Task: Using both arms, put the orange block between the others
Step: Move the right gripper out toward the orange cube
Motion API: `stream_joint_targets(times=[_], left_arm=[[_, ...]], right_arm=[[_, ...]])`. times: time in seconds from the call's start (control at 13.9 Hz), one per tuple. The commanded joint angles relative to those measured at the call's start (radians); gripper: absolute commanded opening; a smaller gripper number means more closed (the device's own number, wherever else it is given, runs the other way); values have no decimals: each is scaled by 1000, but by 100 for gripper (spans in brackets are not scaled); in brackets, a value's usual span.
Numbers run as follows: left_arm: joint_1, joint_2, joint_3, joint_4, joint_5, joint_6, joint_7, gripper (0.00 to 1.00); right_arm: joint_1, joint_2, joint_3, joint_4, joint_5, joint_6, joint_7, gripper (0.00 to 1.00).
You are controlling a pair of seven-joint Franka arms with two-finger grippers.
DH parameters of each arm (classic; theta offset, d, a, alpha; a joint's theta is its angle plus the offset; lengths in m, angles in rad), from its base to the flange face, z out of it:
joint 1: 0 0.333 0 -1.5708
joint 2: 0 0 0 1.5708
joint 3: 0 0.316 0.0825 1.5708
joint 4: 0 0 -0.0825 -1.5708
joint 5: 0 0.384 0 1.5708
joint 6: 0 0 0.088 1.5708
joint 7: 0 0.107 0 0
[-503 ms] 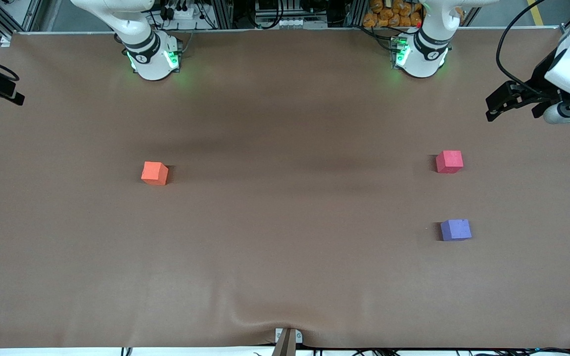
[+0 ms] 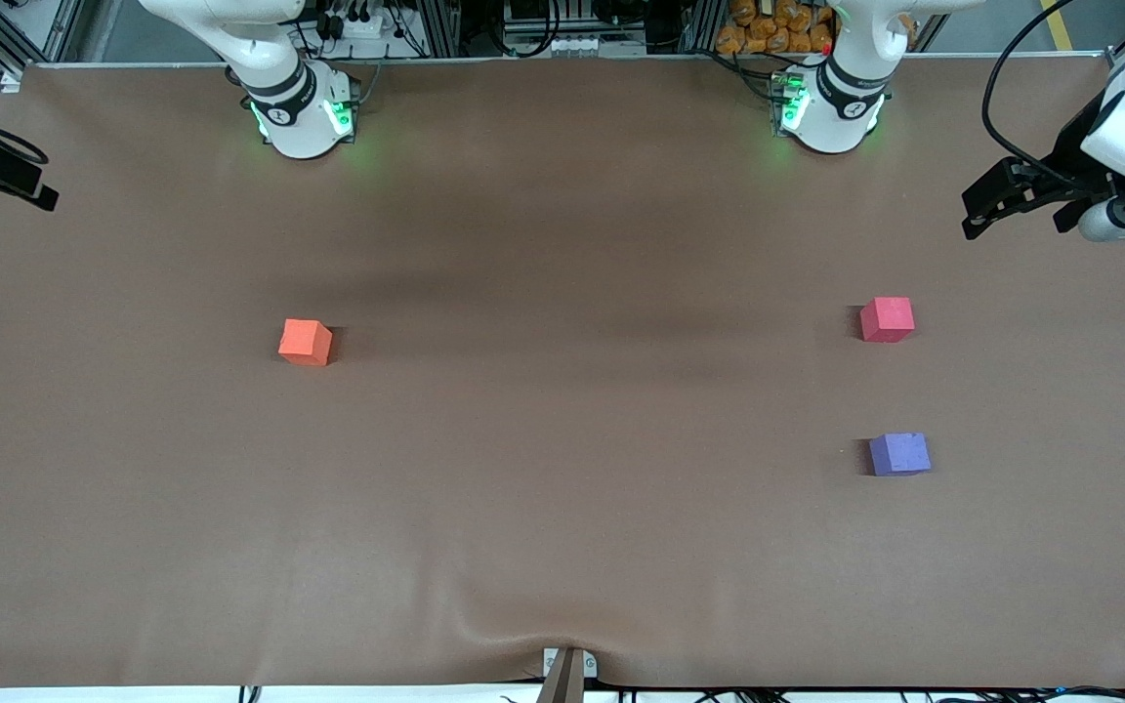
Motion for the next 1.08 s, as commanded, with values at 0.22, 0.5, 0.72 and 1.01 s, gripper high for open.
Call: stream_joint_targets(times=[0.22,0.5,0.72,1.01], left_arm=[[-3,-12,-5,-5,-2,-3,14,100],[-2,-18,-5,-5,-2,-13,14,100],[-3,-17,-5,-2,-2,-7,12,100],[-3,-14,-5,-2,-2,0,12,100]], right_arm=[[52,15,2,13,-17,-3,27,100],[101,50,4,8,0,-5,29,100],[156,109,4,6,0,-6,29,100],[172,294,4,8,17,30,26,100]])
